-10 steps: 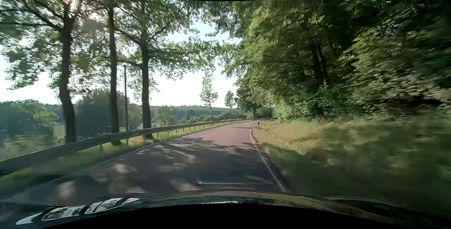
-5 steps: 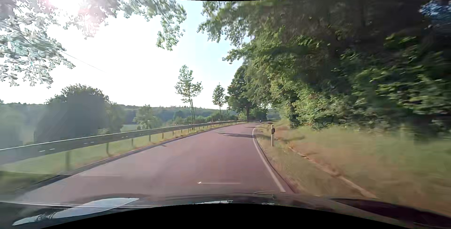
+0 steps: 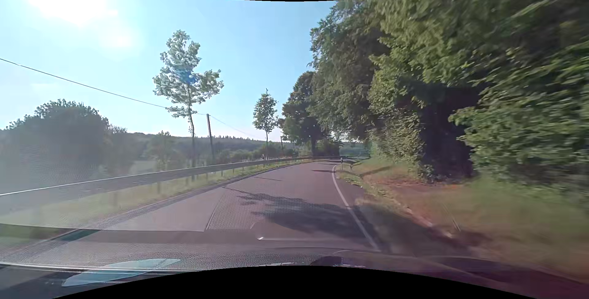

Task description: Follow the waypoints while adhering to traffic rules and regulations

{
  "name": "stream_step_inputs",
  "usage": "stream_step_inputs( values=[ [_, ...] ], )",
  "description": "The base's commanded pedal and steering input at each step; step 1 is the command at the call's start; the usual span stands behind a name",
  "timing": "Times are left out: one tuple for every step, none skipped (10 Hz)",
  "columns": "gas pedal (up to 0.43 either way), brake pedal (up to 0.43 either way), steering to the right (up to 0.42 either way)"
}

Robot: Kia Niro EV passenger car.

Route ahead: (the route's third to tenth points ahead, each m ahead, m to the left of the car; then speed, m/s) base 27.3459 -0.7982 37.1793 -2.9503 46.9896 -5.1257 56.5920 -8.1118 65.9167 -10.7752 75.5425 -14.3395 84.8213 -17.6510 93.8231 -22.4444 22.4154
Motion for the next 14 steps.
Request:
stream_step_inputs(
  values=[
    [0.280,0.000,0.028],
    [0.280,0.000,0.028],
    [0.280,0.000,0.029],
    [0.280,0.000,0.028],
    [0.280,0.000,0.028],
    [0.280,0.000,0.029],
    [0.280,0.000,0.029],
    [0.280,0.000,0.029],
    [0.280,0.000,0.030],
    [0.280,0.000,0.033],
    [0.280,0.000,0.034],
    [0.280,0.000,0.032],
    [0.280,0.000,0.031],
    [0.280,0.000,0.031]
  ],
)
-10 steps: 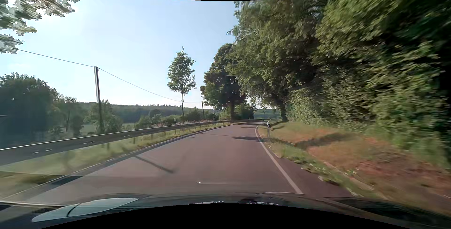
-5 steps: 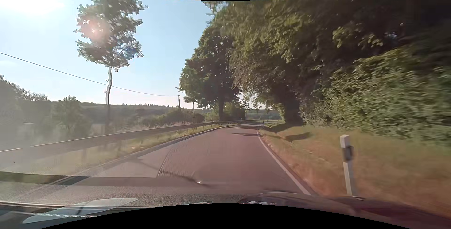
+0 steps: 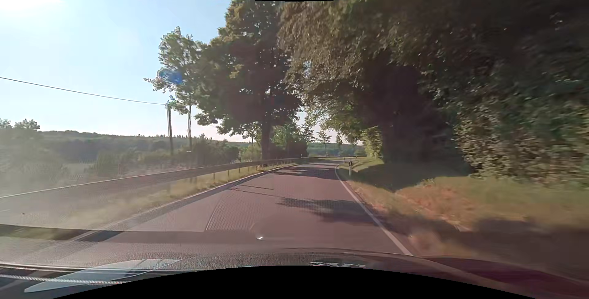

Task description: Follow the waypoints while adhering to traffic rules and regulations

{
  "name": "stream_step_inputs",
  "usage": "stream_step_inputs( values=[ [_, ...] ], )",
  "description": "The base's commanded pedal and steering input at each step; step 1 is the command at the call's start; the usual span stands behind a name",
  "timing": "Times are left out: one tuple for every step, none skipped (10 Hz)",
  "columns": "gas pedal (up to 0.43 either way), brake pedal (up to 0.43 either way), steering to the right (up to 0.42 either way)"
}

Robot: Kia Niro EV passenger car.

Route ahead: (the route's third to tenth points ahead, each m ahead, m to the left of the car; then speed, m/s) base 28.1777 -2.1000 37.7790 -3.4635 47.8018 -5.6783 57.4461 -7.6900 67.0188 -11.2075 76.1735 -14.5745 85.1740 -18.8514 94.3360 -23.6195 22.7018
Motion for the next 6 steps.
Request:
stream_step_inputs(
  values=[
    [0.280,0.000,0.031],
    [0.280,0.000,0.031],
    [0.280,0.000,0.032],
    [0.280,0.000,0.033],
    [0.280,0.000,0.035],
    [0.280,0.000,0.035]
  ],
)
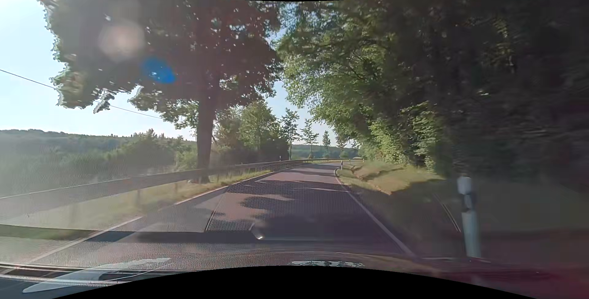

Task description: Follow the waypoints while adhering to traffic rules and regulations

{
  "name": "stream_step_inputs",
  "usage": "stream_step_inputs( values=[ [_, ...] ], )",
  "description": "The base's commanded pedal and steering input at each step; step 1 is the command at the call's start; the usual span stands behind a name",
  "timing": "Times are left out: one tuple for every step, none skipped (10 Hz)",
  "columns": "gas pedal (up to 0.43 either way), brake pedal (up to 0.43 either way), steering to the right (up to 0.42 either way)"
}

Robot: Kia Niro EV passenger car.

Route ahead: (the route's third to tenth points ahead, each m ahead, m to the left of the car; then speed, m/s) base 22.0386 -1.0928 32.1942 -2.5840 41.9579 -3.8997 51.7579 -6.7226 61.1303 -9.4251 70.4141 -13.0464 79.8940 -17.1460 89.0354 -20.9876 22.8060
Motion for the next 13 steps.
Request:
stream_step_inputs(
  values=[
    [0.280,0.000,0.033],
    [0.280,0.000,0.033],
    [0.268,0.000,0.033],
    [0.268,0.000,0.033],
    [0.268,0.000,0.033],
    [0.268,0.000,0.034],
    [0.268,0.000,0.034],
    [0.268,0.000,0.034],
    [0.268,0.000,0.034],
    [0.268,0.000,0.034],
    [0.268,0.000,0.034],
    [0.268,0.000,0.034],
    [0.268,0.000,0.034]
  ],
)
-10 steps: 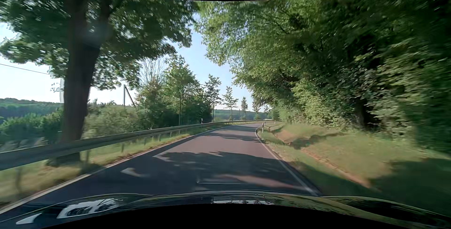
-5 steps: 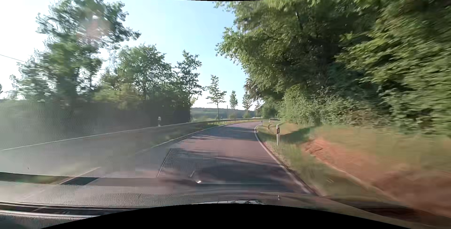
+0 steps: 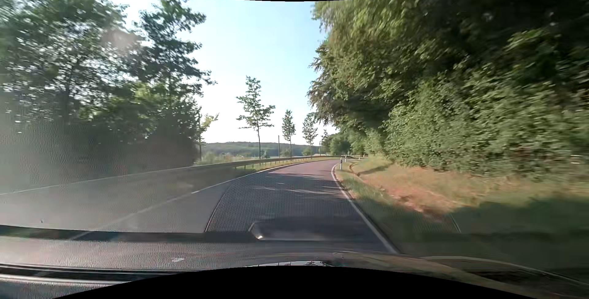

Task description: Follow the waypoints while adhering to traffic rules and regulations

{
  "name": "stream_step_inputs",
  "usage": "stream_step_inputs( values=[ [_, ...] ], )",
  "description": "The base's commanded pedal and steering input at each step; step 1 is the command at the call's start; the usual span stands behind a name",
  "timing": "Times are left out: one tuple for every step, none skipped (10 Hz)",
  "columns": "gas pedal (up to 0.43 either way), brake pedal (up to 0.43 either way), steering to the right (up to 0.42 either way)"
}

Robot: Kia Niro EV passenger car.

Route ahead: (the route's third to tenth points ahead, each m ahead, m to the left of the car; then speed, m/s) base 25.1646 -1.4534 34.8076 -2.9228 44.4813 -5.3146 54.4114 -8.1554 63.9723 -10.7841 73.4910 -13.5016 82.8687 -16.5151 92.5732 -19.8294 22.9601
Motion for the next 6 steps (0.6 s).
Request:
stream_step_inputs(
  values=[
    [0.268,0.000,0.034],
    [0.268,0.000,0.034],
    [0.268,0.000,0.034],
    [0.268,0.000,0.035],
    [0.268,0.000,0.035],
    [0.268,0.000,0.035]
  ],
)
